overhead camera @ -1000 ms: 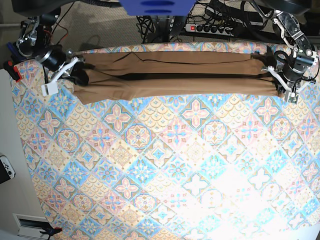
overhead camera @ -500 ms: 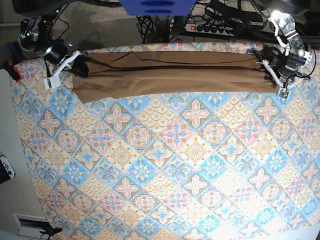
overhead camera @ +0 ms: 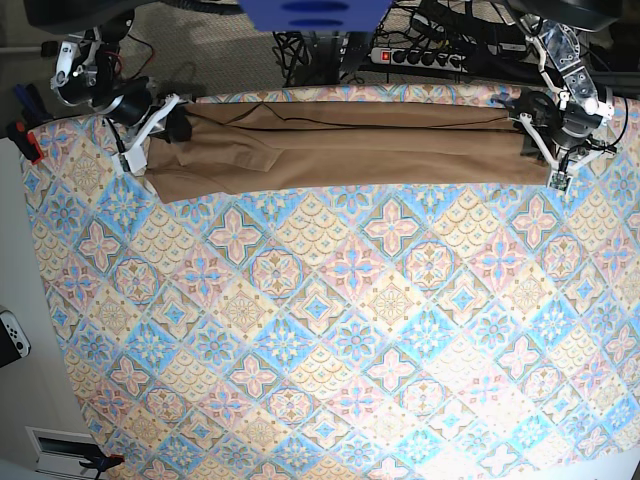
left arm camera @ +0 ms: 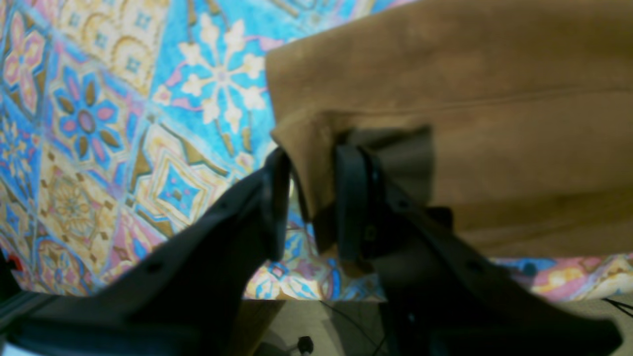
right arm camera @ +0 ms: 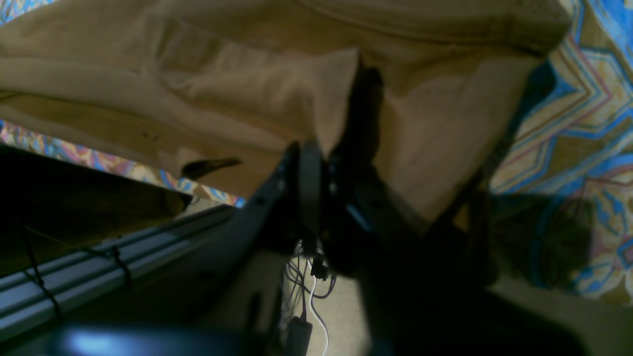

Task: Layout the t-shirt on the table in an organized manner, then fold the t-shirt properly
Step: 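Lay the folded strip flat and regrasp its ends with both grippers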

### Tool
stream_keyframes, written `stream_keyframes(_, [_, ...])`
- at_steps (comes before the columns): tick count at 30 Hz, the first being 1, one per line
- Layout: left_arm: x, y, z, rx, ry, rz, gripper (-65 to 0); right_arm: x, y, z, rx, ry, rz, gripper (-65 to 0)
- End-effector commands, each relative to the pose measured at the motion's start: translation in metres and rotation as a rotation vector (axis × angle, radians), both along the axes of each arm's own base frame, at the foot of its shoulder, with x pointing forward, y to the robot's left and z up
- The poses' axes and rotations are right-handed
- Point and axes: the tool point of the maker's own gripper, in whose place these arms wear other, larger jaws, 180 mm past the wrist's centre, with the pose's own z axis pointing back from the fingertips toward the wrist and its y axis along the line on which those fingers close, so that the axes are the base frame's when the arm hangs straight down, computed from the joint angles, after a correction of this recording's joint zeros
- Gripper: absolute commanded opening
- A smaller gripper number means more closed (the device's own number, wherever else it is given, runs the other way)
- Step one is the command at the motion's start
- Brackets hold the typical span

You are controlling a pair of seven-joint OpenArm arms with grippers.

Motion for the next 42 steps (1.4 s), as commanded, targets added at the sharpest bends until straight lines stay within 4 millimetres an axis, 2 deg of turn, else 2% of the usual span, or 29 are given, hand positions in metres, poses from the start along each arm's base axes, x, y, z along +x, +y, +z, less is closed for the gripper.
stream_keyframes(1, [0.006,0.005,0.01,0.019,-0.03,0.0,-48.6,0.005,-0.001,0.007,0.005,-0.032,0.002,-52.8])
stream_keyframes(7, [0.008,0.0,0.009,-0.007,-0.046,0.004,-47.9,0.005,-0.001,0.007,0.005,-0.032,0.002,-34.6])
stream_keyframes(10, [0.009,-0.003,0.01,-0.054,-0.081,0.029,-47.7,0.005,-0.001,0.008,0.006,-0.034,0.001,-30.4])
stream_keyframes(12, [0.016,-0.005,0.016,-0.094,-0.135,0.057,-45.6,0.005,-0.001,0.008,0.006,-0.034,0.001,-29.8])
stream_keyframes(15, [0.017,-0.006,0.019,-0.144,-0.183,0.106,-35.8,0.005,-0.001,0.008,0.006,-0.034,0.001,-30.0])
stream_keyframes(19, [0.015,-0.011,0.016,-0.172,-0.186,0.109,-17.0,0.005,-0.001,0.007,0.005,-0.032,0.002,-30.0])
stream_keyframes(22, [0.004,-0.009,0.009,-0.164,-0.102,0.129,-8.9,0.005,-0.001,0.007,0.005,-0.032,0.002,-30.0])
stream_keyframes(25, [-0.002,0.0,0.012,-0.167,-0.063,0.15,-10.6,0.005,-0.001,0.007,0.005,-0.032,0.002,-30.0])
stream_keyframes(29, [0.002,0.007,0.03,-0.258,-0.16,0.165,-14.7,0.005,-0.001,0.008,0.006,-0.034,0.001,-30.0])
stream_keyframes(33, [0.004,0.01,0.038,-0.279,-0.18,0.145,-15.2,0.005,-0.001,0.007,0.005,-0.032,0.002,-30.0])
stream_keyframes(36, [0.003,0.01,0.036,-0.286,-0.173,0.149,-15.2,0.005,-0.001,0.007,0.005,-0.032,0.002,-30.0])
stream_keyframes(42, [-0.004,0.023,0.005,-0.468,-0.134,0.199,-15.2,0.005,-0.001,0.007,0.005,-0.031,0.002,-30.0])
